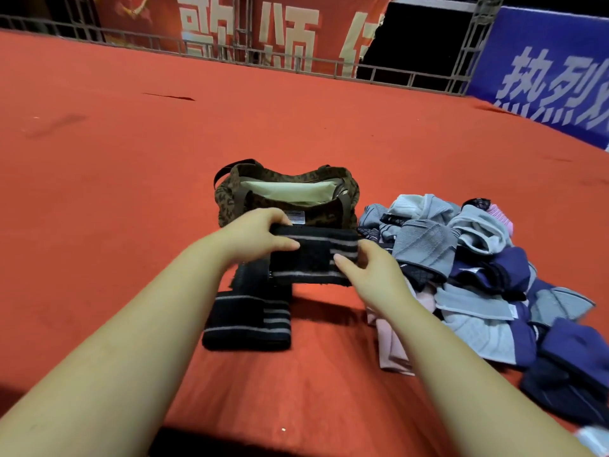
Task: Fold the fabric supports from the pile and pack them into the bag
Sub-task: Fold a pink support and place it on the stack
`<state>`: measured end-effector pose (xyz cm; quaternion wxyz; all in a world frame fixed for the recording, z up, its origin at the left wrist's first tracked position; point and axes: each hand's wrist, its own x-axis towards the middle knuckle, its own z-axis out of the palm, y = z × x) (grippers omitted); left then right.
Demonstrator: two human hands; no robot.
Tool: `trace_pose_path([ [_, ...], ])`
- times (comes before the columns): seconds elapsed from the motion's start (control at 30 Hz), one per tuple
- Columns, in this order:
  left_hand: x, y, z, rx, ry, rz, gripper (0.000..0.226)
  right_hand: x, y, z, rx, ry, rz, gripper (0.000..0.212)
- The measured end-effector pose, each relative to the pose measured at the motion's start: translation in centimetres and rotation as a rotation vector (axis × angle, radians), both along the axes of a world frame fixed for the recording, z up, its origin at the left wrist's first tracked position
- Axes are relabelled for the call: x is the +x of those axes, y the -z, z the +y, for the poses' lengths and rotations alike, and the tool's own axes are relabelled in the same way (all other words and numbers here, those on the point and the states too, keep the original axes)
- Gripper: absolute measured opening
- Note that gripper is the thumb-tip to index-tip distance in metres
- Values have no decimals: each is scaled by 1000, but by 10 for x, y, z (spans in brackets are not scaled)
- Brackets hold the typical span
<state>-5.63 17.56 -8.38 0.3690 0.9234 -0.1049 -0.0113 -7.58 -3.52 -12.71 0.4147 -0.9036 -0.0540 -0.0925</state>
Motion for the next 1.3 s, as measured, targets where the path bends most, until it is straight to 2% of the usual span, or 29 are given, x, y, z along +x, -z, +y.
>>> trace_pose_path([
  [0.1,-13,-11,23,-119,-94,69,25,-7,-3,25,141,-69,109,18],
  [0.17,-18,-8,39,-130,-163,177,33,-13,2,43,194,-113,217,7],
  [0.27,-26,12,60,-126,-253,347,34,-23,16,65,156,-138,312,19],
  [0.37,-35,35,68,-85,-331,400,28,-31,30,78,25,-95,295,16],
  [0.43,-40,54,69,7,-385,377,34,-33,42,83,-70,-64,297,37],
  [0.5,-44,70,66,145,-444,300,47,-34,50,84,-162,-34,242,48],
  [0.6,-50,76,57,350,-498,83,60,-39,56,82,-318,-63,-45,48],
  [0.67,-53,67,46,506,-428,-131,52,-42,58,80,-424,-134,-284,44],
  [0.7,-54,62,37,513,-360,-228,46,-43,59,78,-440,-121,-343,44],
  [0.8,-58,53,1,378,-148,-329,34,-41,59,58,-462,36,-306,48],
  [0.93,-55,63,-54,250,46,-201,33,-38,57,5,-406,280,-200,56],
  [1.07,-51,81,-108,103,111,-32,44,-56,62,-40,-295,431,-118,61],
  [1.2,-48,99,-143,27,183,24,64,-75,74,-60,-193,469,66,72],
  [1.3,-49,105,-155,46,182,14,60,-80,76,-65,-41,403,125,64],
])
